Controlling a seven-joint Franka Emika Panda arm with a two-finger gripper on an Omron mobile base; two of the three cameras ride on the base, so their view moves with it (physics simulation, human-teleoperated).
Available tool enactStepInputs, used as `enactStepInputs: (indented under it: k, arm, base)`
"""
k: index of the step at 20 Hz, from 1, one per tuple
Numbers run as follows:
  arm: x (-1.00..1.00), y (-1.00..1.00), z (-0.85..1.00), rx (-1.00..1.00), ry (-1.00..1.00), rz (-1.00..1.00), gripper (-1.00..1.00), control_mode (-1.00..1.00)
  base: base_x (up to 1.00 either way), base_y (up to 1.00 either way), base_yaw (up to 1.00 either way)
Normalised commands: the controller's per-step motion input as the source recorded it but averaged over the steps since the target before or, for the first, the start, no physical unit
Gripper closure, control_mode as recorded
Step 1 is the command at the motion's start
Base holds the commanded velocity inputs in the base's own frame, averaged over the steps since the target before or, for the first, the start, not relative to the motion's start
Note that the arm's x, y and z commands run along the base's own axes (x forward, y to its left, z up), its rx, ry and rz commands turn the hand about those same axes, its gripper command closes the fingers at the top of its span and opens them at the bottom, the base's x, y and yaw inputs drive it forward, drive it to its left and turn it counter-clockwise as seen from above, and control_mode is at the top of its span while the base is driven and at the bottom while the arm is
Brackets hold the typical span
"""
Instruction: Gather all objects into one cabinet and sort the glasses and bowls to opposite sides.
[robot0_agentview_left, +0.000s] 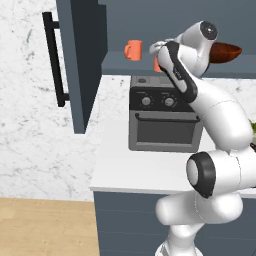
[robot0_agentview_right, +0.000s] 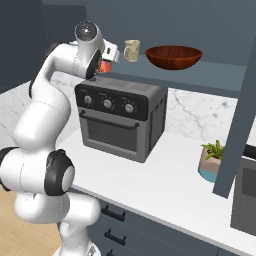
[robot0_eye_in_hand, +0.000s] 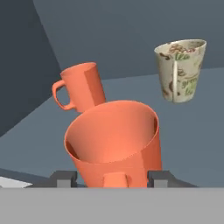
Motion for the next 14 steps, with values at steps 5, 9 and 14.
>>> enactStepInputs:
  k: [5, 9, 14]
  arm:
    - [0.41, 0.0, 0.01, 0.28, -0.01, 0.0, -1.0, -1.0]
    - [0.27, 0.0, 0.0, 0.23, -0.03, 0.0, -1.0, -1.0]
    - [0.26, 0.0, -0.24, 0.23, -0.12, 0.0, -1.0, -1.0]
  base:
    - [0.0, 0.0, 0.0]
    - [0.0, 0.0, 0.0]
    - [0.0, 0.0, 0.0]
